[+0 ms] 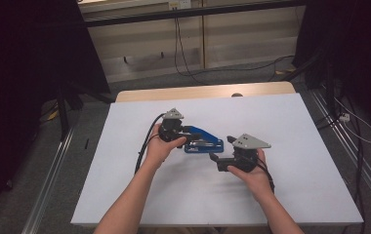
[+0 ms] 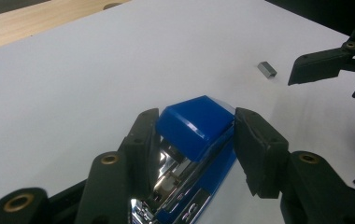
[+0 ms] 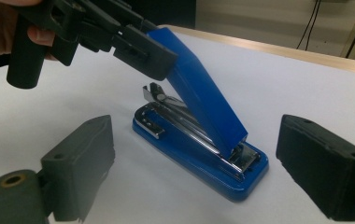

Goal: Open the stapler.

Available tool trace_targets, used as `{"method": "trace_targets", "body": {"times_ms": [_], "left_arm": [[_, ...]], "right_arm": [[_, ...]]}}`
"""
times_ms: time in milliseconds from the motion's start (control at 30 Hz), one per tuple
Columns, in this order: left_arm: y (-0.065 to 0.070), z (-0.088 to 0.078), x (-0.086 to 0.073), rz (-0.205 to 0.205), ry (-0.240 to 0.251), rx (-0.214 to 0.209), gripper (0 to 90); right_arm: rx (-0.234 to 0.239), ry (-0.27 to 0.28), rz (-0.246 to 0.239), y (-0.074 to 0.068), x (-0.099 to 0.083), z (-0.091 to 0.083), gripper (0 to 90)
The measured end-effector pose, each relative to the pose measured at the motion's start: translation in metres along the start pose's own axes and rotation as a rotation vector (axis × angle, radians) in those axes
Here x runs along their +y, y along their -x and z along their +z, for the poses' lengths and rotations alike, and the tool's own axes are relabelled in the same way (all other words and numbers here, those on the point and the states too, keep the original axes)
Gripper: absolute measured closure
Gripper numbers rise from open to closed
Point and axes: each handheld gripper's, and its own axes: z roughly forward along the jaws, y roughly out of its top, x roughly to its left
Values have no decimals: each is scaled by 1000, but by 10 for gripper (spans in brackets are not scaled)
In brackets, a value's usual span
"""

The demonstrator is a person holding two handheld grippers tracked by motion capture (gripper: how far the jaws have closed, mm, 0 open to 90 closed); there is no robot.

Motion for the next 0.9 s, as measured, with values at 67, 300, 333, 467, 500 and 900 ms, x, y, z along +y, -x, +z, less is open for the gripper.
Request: {"method": "trace_targets", "body": {"times_ms": [67,300,333,467,500,900], "left_arm": [[1,0,1,9,-2,4,526],[1,0,3,-5,-10,3,528],[1,0,4,-8,-10,3,529],[2,1,4,-18,0,1,529],[2,1,5,-19,0,1,529],[3,1,7,-22,-13,8,527]], "right_arm": [[2,-1,2,-1,0,2,167],[2,-4,1,-5,2,9,296],[5,-6,9,-6,2,9,342],[11,-24,-10,-8,1,13,454],[12,-29,-10,-8,0,14,473],[35,-71,45,-10,-3,27,900]]}}
